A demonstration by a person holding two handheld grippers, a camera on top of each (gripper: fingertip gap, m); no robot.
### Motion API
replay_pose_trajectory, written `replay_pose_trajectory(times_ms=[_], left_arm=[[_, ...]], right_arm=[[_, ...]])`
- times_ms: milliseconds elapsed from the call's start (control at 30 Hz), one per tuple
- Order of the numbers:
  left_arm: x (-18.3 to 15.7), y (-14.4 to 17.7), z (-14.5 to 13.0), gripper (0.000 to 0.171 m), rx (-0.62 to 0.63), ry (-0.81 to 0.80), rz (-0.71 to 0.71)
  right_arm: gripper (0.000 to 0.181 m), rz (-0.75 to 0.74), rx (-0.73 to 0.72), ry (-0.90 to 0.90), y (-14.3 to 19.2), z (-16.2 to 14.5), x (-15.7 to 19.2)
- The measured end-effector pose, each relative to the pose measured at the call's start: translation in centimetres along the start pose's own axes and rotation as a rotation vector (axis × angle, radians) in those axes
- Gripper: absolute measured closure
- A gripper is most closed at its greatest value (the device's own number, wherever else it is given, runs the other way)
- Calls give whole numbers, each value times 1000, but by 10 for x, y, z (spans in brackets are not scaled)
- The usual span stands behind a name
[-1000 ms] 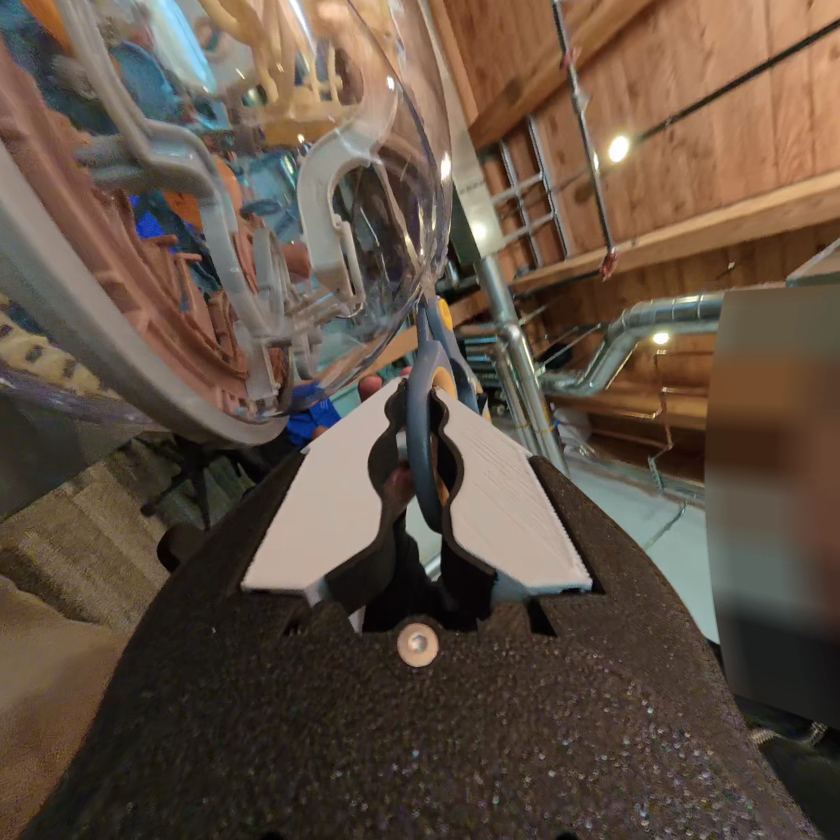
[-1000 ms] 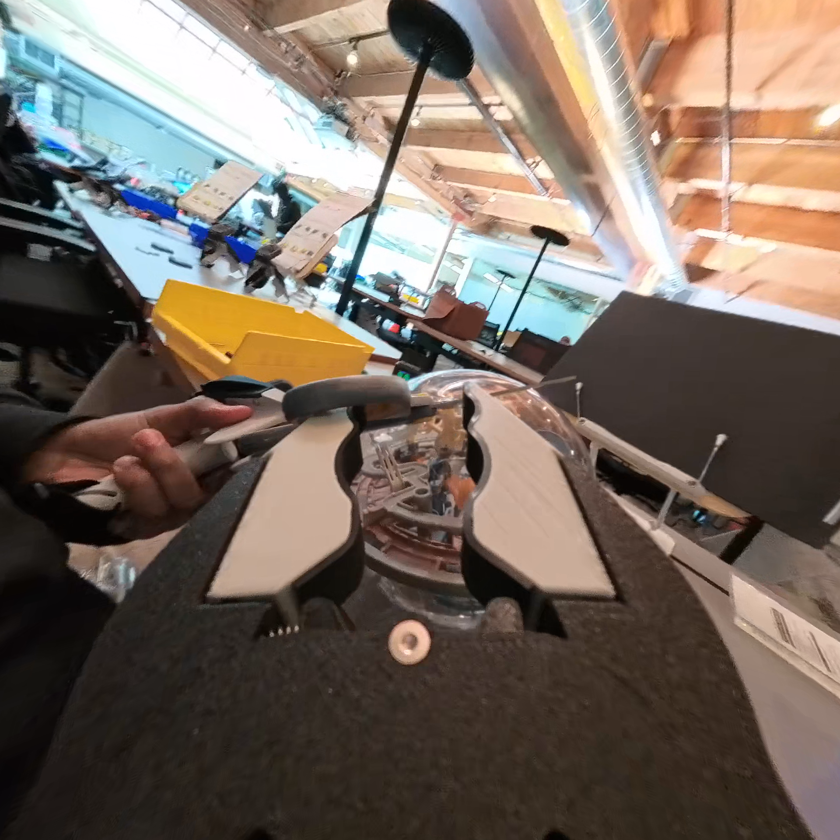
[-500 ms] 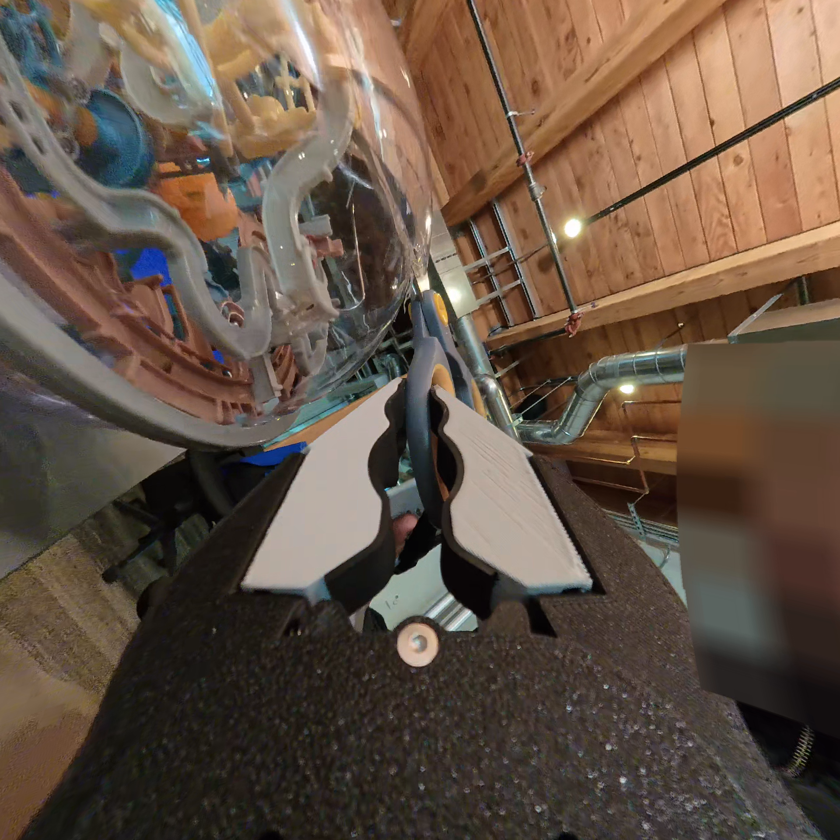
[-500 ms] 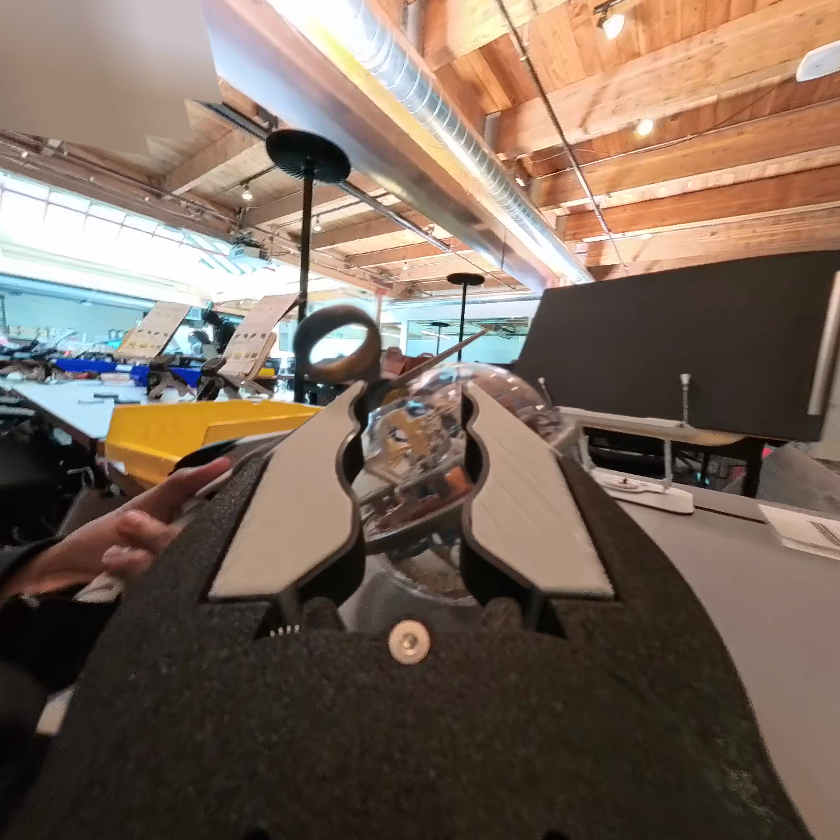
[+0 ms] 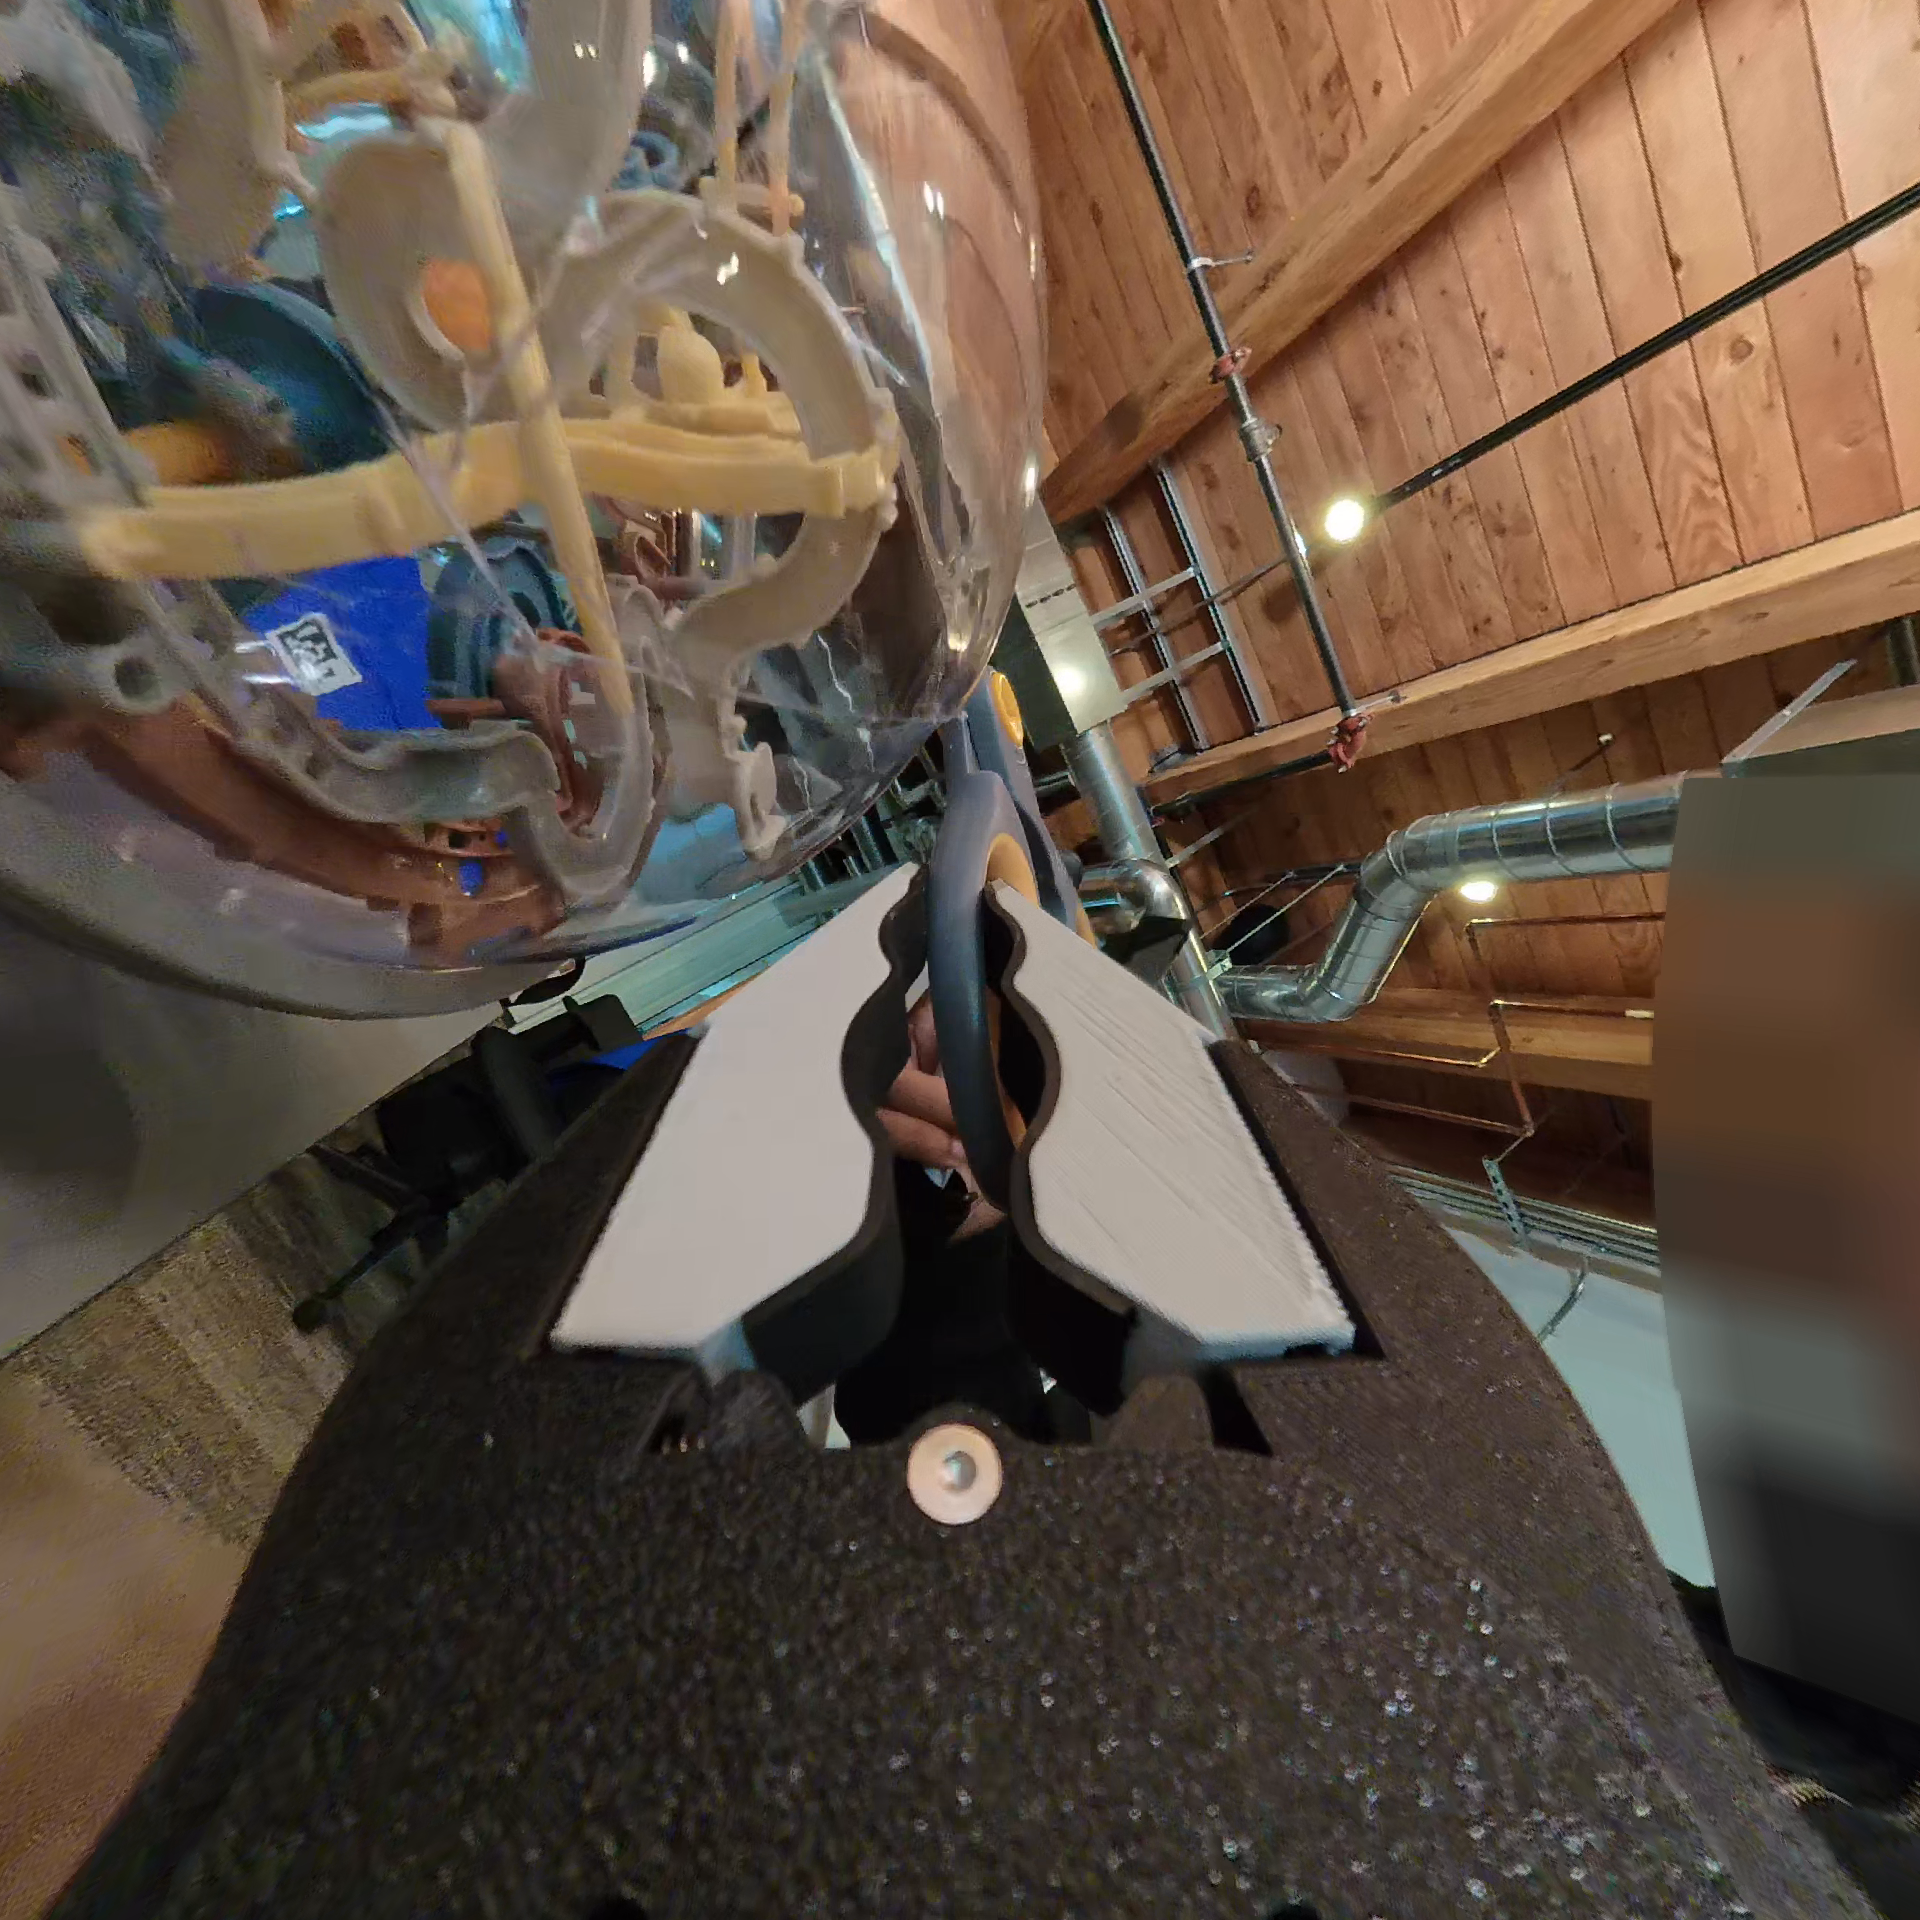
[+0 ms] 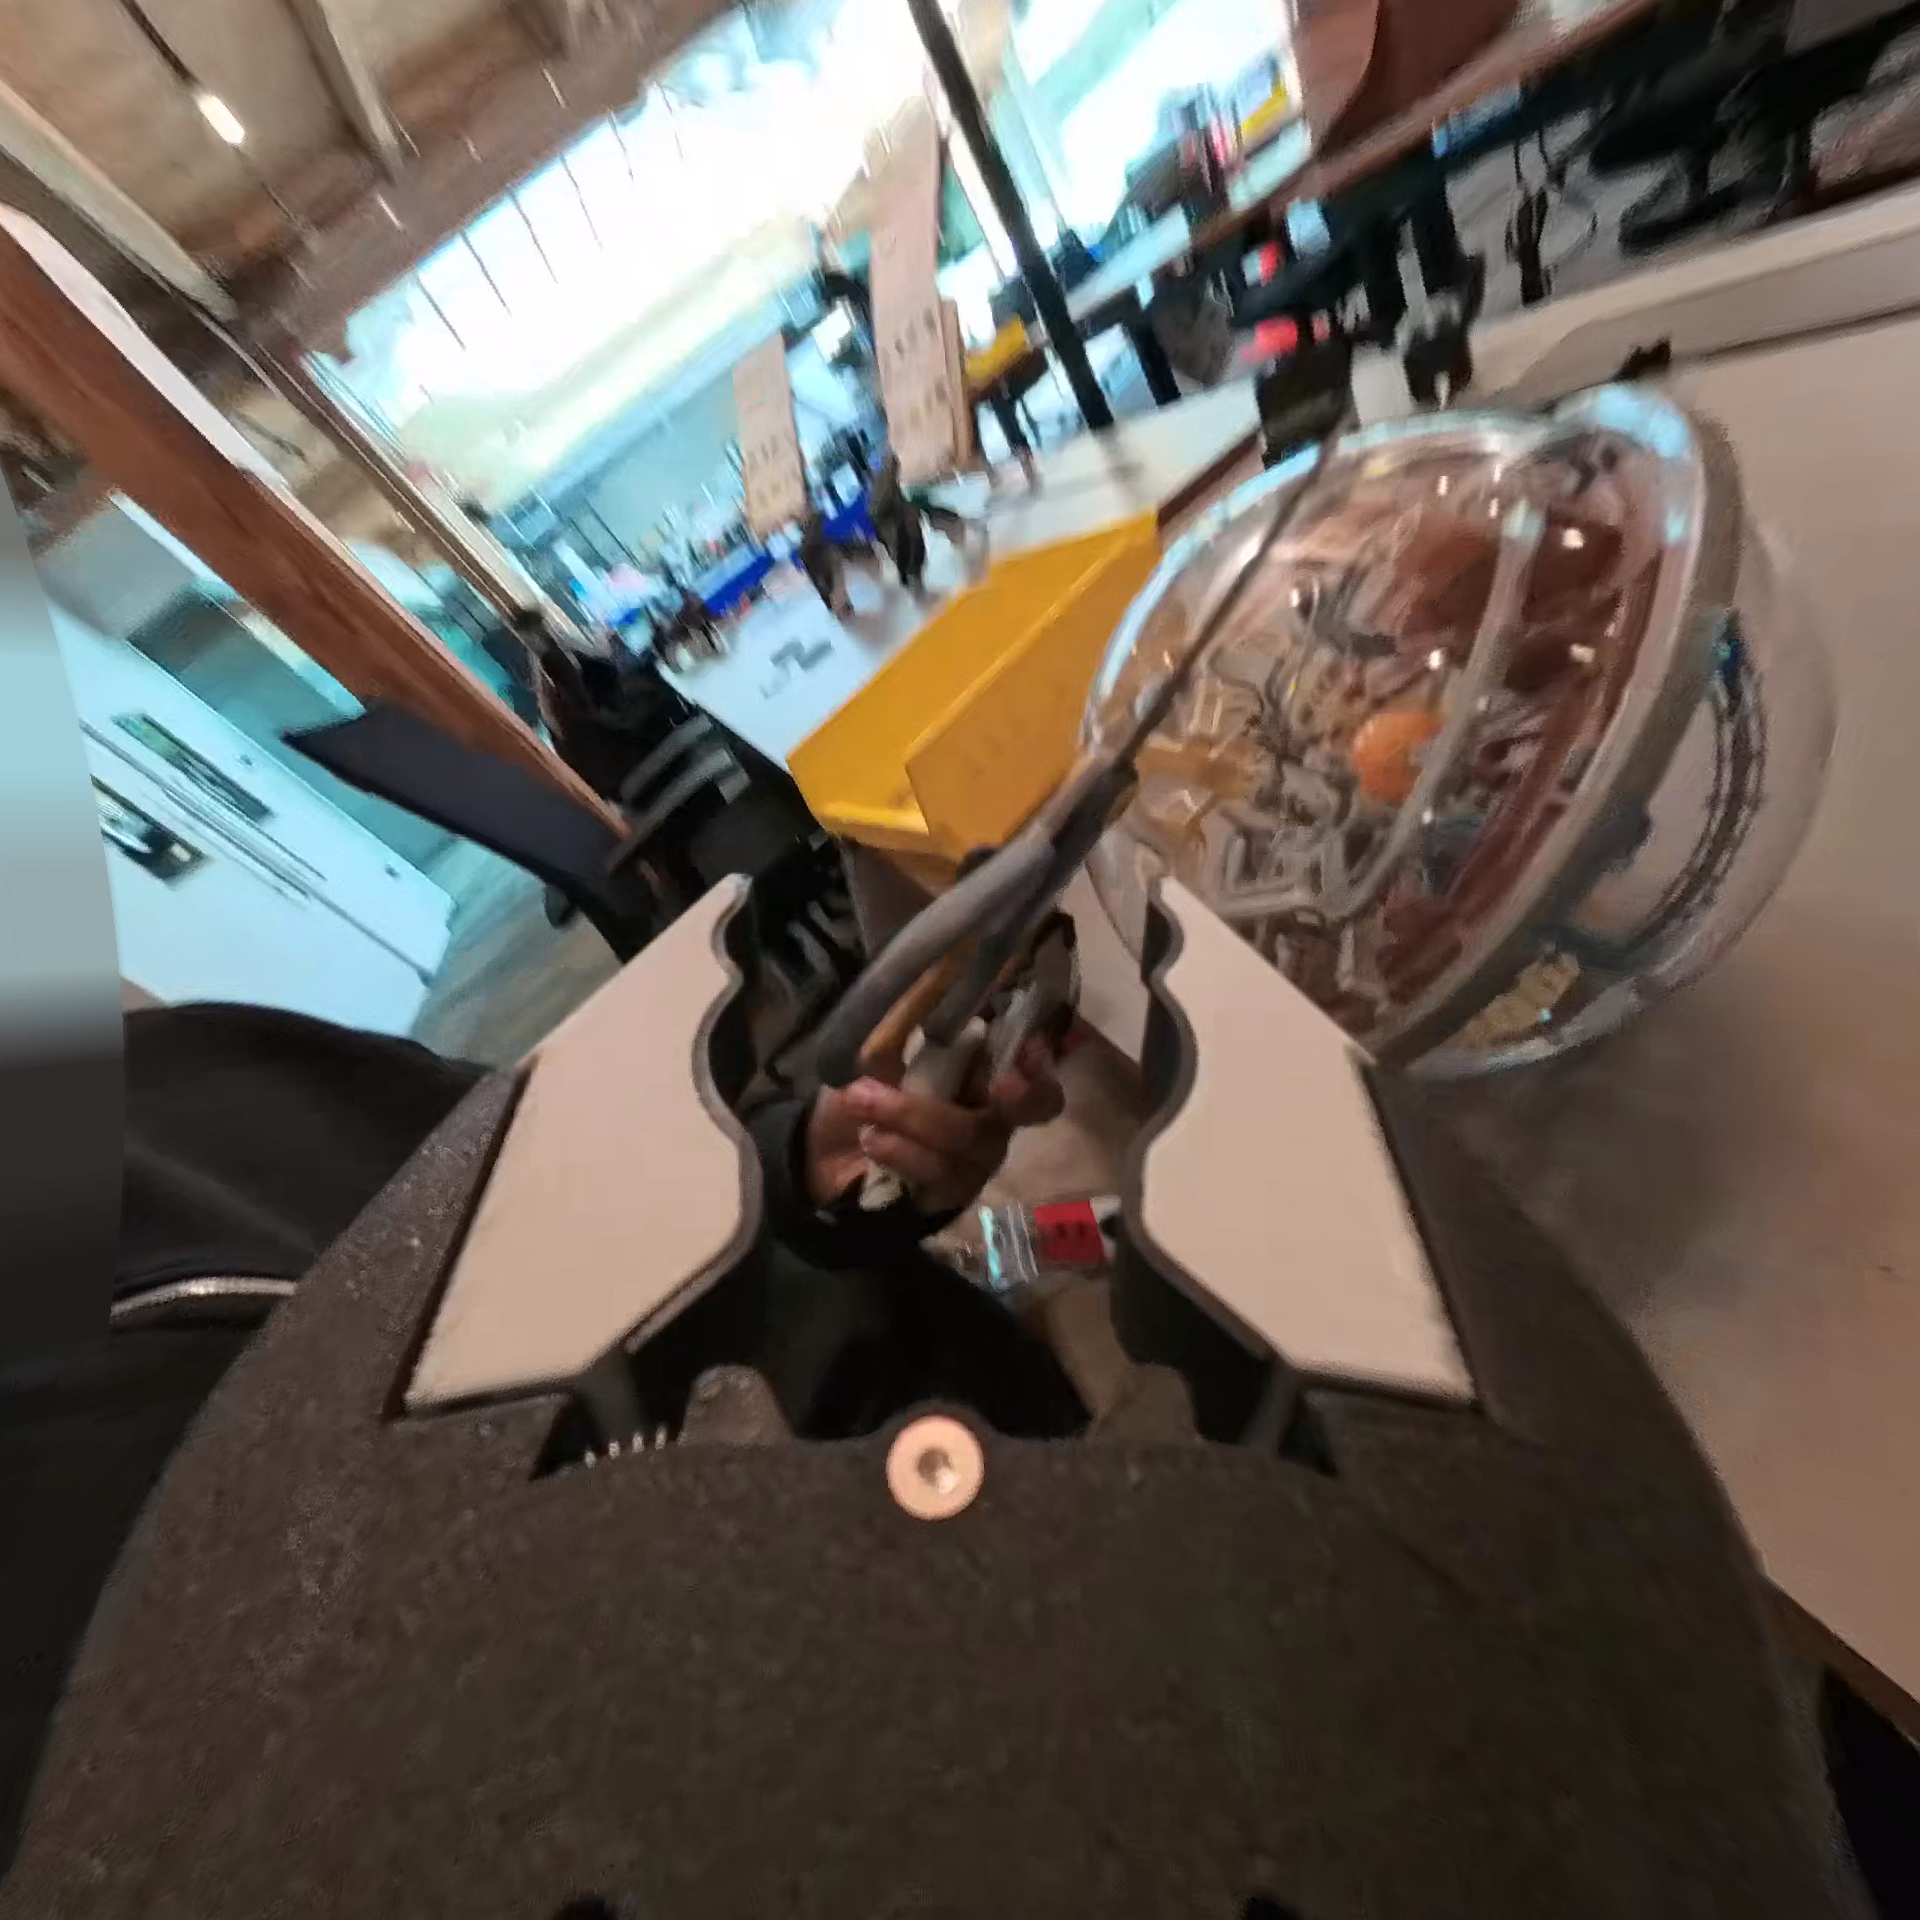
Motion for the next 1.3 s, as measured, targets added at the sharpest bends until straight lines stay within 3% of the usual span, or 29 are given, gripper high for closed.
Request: replay_pose_trajectory(times_ms=[200,300,367,733,900,1133,1300], left_arm=[[0,0,1,166,-12,-18,3],[0,0,1,166,-25,-17,1],[1,0,-2,166,-17,-28,6],[-1,0,-4,165,-13,-68,4],[-3,-3,-14,166,23,-133,36],[-1,-2,-14,166,38,-180,73],[3,2,-15,166,39,-183,71]], right_arm=[[111,-46,238,28,-31,-38,-2],[131,-74,292,76,-37,-49,-3],[150,-49,297,84,-39,-50,3],[163,-136,229,144,-24,-34,-2],[172,-172,238,147,-26,-40,-9],[172,-161,219,116,-23,-44,-14],[170,-163,292,136,-24,-56,-15]])
Point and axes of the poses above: each gripper's, where its closed fingertips meet, y back along the fingers, z out of its top, x = y × z across the jaws, the point moved 3 cm from there along y, back along the fingers, and after that the axes turned 8 degrees about -y, right-handed, at the moved point
